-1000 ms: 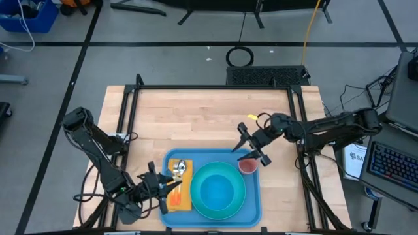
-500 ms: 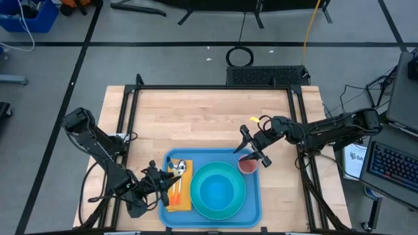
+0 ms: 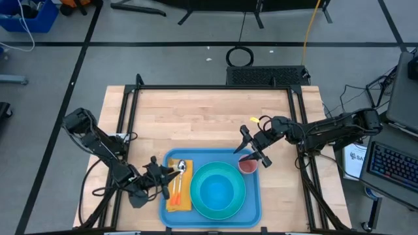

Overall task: Set up tray
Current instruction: Put the yellow knife on the yellow napkin to the right of the orange spoon

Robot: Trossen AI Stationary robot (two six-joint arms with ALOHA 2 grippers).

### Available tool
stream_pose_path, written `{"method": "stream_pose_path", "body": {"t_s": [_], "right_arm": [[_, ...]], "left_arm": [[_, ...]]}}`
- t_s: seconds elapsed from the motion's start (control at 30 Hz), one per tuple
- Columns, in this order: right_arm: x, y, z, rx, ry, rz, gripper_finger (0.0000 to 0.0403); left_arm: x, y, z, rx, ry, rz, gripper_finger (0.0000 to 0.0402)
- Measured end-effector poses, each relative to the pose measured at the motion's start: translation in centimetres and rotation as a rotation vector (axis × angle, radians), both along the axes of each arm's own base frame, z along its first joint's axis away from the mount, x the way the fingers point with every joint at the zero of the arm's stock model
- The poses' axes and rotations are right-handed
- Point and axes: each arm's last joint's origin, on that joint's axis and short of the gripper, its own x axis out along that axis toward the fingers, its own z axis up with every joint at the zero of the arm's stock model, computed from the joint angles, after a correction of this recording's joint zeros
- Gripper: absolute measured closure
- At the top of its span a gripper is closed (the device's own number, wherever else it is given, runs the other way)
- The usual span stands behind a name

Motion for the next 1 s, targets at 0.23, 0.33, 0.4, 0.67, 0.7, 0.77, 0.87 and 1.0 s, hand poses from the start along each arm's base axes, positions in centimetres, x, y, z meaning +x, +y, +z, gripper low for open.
{"method": "stream_pose_path", "body": {"t_s": [0.23, 0.33, 0.4, 0.67, 0.7, 0.77, 0.87, 1.0], "right_arm": [[0.01, 0.0, -0.06, 0.0, 0.006, 0.0, 0.0247], [0.01, 0.0, -0.06, 0.0, 0.006, 0.0, 0.0247], [0.01, 0.0, -0.06, 0.0, 0.006, 0.0, 0.0247], [0.01, 0.0, -0.06, 0.0, 0.006, 0.0, 0.0247], [0.01, 0.0, -0.06, 0.0, 0.006, 0.0, 0.0247], [0.01, 0.0, -0.06, 0.0, 0.006, 0.0, 0.0247], [0.01, 0.0, -0.06, 0.0, 0.006, 0.0, 0.0247], [0.01, 0.0, -0.06, 0.0, 0.006, 0.0, 0.0247]], "left_arm": [[0.19, 0.12, -0.47, 0.035, 0.029, -0.01, 0.0347], [0.31, 0.11, -0.76, 0.035, 0.053, -0.032, 0.0347], [0.31, 0.08, -0.79, 0.026, 0.056, -0.038, 0.0347], [0.4, -0.1, -0.67, 0.019, 0.061, -0.069, 0.0346], [0.41, -0.12, -0.63, 0.019, 0.058, -0.07, 0.0348], [0.45, -0.06, -0.63, 0.021, 0.057, -0.065, 0.0348], [0.49, -0.01, -0.63, 0.025, 0.059, -0.063, 0.0348], [0.48, -0.09, -0.67, 0.017, 0.068, -0.081, 0.0348]]}}
